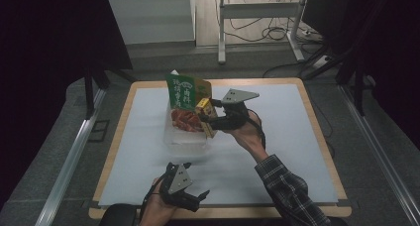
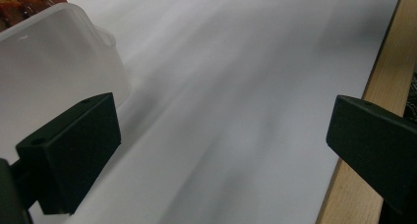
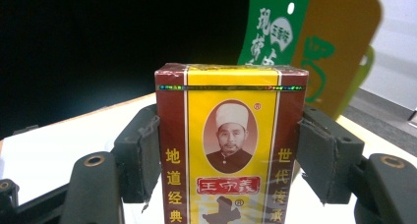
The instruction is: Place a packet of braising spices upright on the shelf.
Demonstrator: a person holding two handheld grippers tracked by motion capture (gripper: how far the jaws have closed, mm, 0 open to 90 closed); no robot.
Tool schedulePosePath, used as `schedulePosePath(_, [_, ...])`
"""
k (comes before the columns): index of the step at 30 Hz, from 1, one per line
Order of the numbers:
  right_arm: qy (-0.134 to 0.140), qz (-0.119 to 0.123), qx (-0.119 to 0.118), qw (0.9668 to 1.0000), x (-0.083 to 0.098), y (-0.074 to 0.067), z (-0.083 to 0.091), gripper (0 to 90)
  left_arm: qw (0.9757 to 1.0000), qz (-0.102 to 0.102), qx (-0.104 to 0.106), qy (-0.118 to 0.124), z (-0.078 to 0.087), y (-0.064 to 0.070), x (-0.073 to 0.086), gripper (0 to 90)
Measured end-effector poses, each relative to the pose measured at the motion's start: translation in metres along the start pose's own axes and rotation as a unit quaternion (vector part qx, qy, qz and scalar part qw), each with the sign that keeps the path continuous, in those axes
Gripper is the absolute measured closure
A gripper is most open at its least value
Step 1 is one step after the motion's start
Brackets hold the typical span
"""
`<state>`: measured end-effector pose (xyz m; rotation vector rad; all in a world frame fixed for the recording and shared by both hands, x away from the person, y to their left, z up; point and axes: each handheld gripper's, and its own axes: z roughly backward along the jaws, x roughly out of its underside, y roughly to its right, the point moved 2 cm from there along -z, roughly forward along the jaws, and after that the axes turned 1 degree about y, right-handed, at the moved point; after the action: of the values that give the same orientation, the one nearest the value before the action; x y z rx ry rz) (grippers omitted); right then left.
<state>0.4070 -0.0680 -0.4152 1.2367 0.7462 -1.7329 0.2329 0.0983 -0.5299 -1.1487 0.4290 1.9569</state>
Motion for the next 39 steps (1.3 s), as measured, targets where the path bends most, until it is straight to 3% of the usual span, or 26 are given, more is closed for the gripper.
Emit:
schedulePosePath(15, [0.008,0.005,-0.023,0.9997,0.003,-0.016,-0.027,31.9,1.0000,-0.002,0.001,-0.001,0.000,0.000,0.000,0.0])
schedulePosePath(26, [0.015,-0.004,-0.038,0.9992,0.012,-0.027,-0.047,31.9,1.0000,-0.001,0.002,0.001,0.000,0.001,0.000,0.0])
schedulePosePath(32, [0.017,-0.013,-0.050,0.9985,0.017,-0.031,-0.053,32.0,1.0000,-0.001,0.002,0.000,0.000,0.001,0.000,0.0])
schedulePosePath(39, [0.018,-0.004,-0.048,0.9987,0.020,-0.034,-0.050,32.0,1.0000,-0.003,0.003,-0.002,0.000,0.001,0.000,0.0])
